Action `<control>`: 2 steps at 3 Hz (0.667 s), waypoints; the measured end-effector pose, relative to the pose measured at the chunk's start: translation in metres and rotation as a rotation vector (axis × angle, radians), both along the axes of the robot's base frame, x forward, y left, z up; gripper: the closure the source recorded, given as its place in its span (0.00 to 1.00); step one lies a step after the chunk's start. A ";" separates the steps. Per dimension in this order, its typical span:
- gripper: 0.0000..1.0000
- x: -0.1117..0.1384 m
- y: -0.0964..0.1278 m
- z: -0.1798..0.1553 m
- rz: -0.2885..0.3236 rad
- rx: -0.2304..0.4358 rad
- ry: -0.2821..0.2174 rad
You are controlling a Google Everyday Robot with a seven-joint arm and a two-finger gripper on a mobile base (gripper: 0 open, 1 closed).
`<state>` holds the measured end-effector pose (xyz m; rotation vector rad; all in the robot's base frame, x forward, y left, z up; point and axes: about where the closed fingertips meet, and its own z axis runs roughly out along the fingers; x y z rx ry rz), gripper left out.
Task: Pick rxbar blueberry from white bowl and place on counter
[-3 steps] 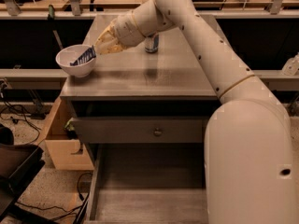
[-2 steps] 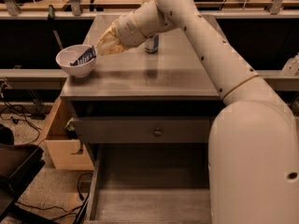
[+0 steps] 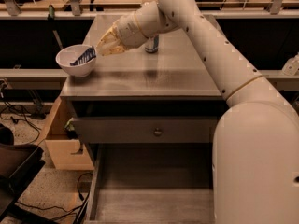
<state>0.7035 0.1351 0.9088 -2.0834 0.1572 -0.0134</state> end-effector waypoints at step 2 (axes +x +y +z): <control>0.59 -0.001 0.002 0.000 0.009 -0.012 -0.004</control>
Offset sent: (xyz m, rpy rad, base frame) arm -0.0005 -0.0033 0.0047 -0.0225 -0.0115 0.0053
